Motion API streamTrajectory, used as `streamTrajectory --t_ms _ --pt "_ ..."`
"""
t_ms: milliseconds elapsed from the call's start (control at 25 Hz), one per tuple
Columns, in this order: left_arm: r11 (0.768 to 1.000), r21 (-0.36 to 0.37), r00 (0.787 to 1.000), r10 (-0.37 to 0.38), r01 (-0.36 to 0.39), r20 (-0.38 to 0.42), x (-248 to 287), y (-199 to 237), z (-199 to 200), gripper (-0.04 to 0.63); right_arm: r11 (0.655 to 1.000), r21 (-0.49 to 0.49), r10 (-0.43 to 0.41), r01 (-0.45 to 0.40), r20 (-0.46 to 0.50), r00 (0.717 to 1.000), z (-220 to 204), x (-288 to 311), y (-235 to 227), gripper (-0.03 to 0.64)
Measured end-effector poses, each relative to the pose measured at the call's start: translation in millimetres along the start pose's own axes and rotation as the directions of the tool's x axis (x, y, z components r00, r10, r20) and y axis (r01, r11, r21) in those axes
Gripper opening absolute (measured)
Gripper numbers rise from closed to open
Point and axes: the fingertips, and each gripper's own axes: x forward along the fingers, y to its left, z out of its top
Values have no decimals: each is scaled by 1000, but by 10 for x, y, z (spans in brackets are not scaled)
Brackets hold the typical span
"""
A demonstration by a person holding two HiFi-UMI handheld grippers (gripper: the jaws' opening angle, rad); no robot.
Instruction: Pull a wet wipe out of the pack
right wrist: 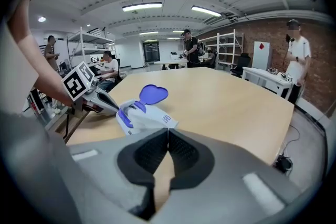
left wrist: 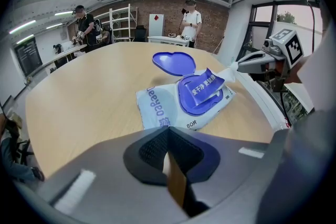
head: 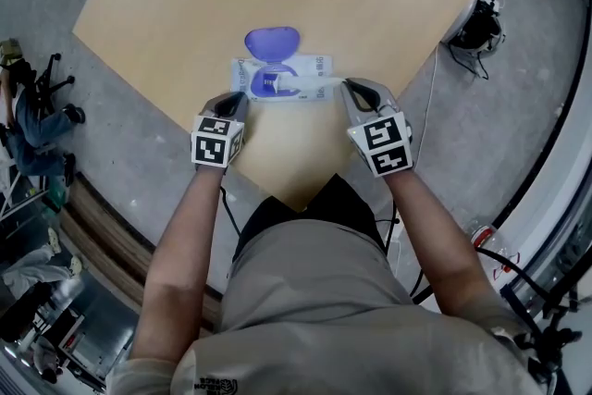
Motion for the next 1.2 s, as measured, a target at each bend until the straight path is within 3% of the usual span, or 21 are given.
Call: streamTrajectory --t_ms 760,1040,1200 --pt "998 17 998 -54 53 19 -83 33 -4 6 981 32 -192 191 28 981 114 -596 -197 3" --pt "995 69 991 -78 71 104 -469 70 31 6 970 16 -244 243 85 966 359 -958 102 3" --pt "989 92 972 -131 115 197 -940 60 81 6 956 19 -293 293 129 947 546 -1261 315 4"
